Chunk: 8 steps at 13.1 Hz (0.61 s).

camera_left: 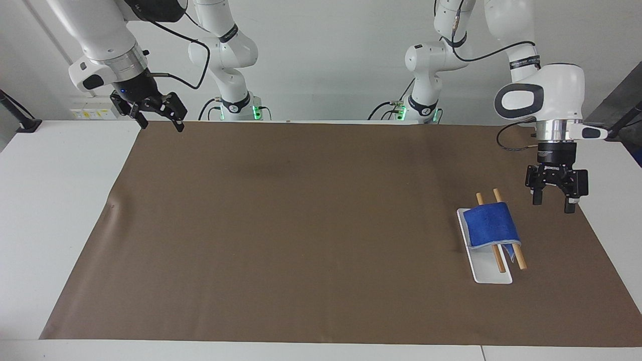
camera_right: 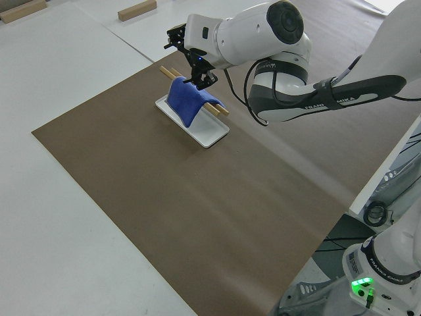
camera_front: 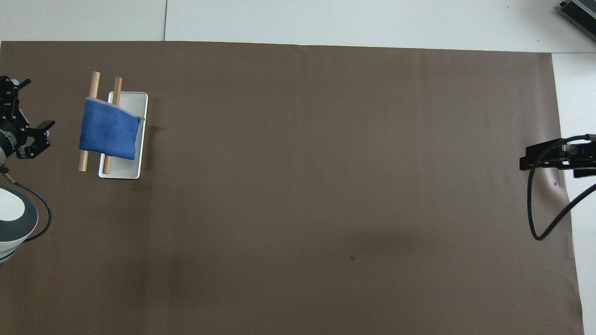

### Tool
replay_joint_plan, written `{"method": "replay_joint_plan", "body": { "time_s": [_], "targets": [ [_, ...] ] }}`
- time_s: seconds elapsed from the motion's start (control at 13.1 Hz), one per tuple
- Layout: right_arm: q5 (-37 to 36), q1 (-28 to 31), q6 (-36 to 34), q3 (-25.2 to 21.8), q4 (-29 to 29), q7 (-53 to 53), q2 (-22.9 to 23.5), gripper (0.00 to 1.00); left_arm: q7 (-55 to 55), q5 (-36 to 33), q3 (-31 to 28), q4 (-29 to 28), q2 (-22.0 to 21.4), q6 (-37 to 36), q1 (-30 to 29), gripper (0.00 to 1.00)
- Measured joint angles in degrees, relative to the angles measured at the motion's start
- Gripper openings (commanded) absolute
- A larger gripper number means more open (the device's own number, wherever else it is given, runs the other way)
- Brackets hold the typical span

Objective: Right arm passes towel to left arm to hang
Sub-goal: 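Open the left gripper and lift it away from the hung towel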

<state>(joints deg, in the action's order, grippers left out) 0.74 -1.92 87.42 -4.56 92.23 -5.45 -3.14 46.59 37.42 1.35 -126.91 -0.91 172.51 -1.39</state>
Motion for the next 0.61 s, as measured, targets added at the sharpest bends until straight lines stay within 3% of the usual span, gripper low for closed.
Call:
{"method": "replay_joint_plan", "body": {
  "time_s": [0.3, 0.61],
  "targets": [
    [-0.15, 0.00, 0.20, 0.21, 0.00, 0.01, 0.00, 1.00, -16.93, 0.02, 0.15, 0.11, 0.00, 0.03, 6.80, 1.00],
    [-0.15, 0.08, 0.28, 0.15, 0.00, 0.01, 0.00, 1.00, -30.37, -0.22, 0.21, 3.15, -0.26, -0.55, 9.77, 1.00]
  ]
}}
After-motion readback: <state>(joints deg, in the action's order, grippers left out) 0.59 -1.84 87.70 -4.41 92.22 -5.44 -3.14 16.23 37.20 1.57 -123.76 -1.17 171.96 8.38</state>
